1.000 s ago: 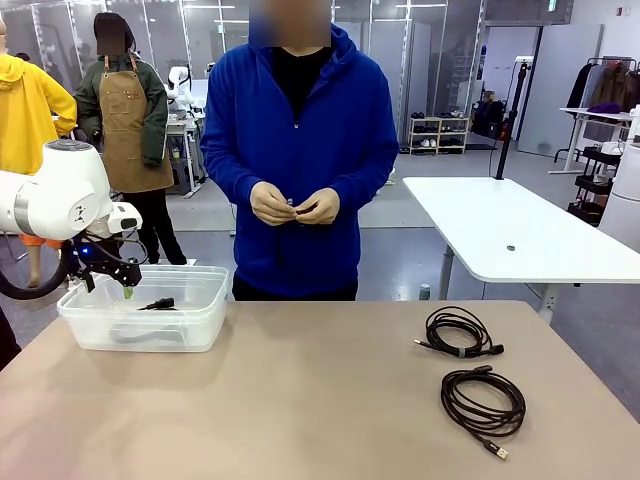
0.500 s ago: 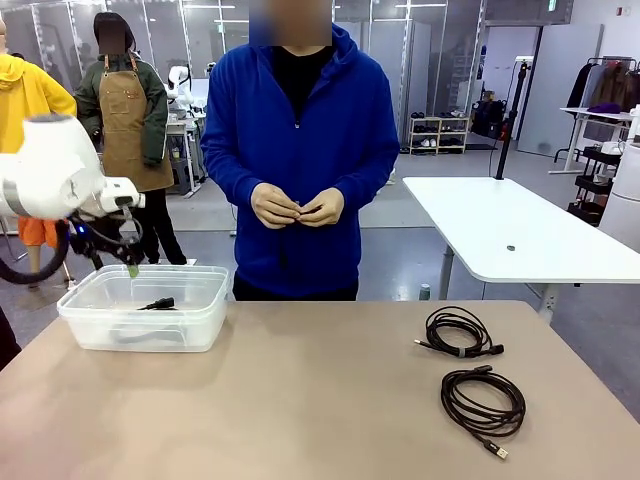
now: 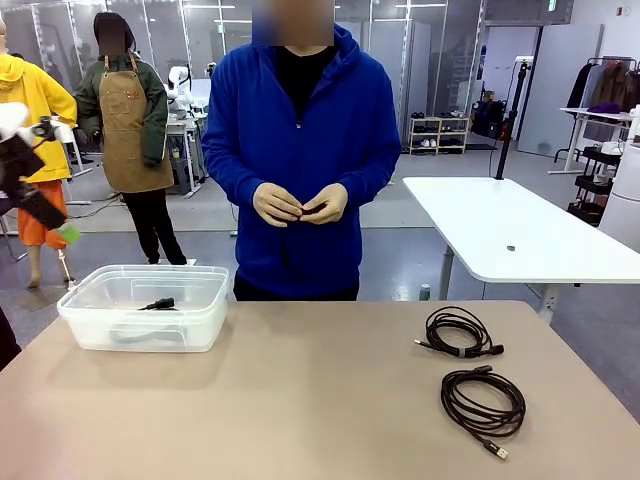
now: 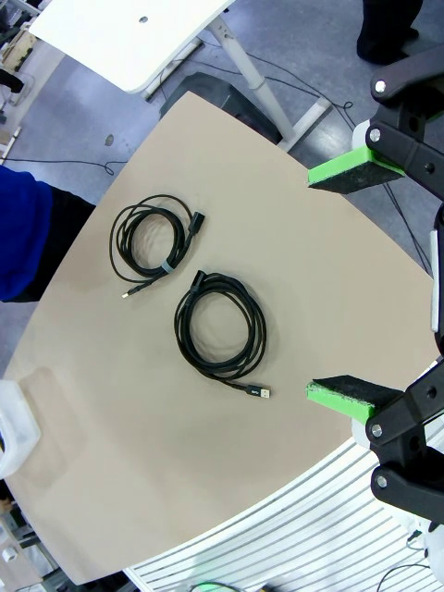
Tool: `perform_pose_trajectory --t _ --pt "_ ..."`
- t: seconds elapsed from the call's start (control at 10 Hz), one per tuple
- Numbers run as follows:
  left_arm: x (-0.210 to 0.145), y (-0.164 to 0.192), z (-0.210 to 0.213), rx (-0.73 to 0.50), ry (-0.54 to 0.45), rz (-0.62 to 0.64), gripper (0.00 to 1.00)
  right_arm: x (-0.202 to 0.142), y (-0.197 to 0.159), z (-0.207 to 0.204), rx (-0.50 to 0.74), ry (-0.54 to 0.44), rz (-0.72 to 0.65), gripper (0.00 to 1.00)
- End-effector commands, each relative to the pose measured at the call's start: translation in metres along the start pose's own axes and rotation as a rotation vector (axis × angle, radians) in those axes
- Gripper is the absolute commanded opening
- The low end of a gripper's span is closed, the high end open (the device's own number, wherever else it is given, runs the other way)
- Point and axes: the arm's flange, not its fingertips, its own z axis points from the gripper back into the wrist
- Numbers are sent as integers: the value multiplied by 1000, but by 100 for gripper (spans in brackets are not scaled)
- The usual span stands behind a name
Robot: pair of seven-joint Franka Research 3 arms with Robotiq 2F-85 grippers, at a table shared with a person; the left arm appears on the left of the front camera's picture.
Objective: Organize and store the cables.
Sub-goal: Place the Power Cable into the Organizing box.
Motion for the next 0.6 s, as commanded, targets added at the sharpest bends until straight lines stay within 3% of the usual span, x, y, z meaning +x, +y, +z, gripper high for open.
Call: perform_pose_trajectory --t 0.0,0.2,0.3,0.5 --pt "-68 -48 23 38 -51 -44 92 -1 0 1 6 -7 15 100" --pt "-135 -51 35 97 -127 -191 92 -1 0 1 6 -7 15 100" --pt "-170 -48 39 48 -222 -251 92 -1 0 1 6 -7 15 100" --pt "-196 -30 48 7 -220 -222 92 -1 0 1 6 -7 15 100"
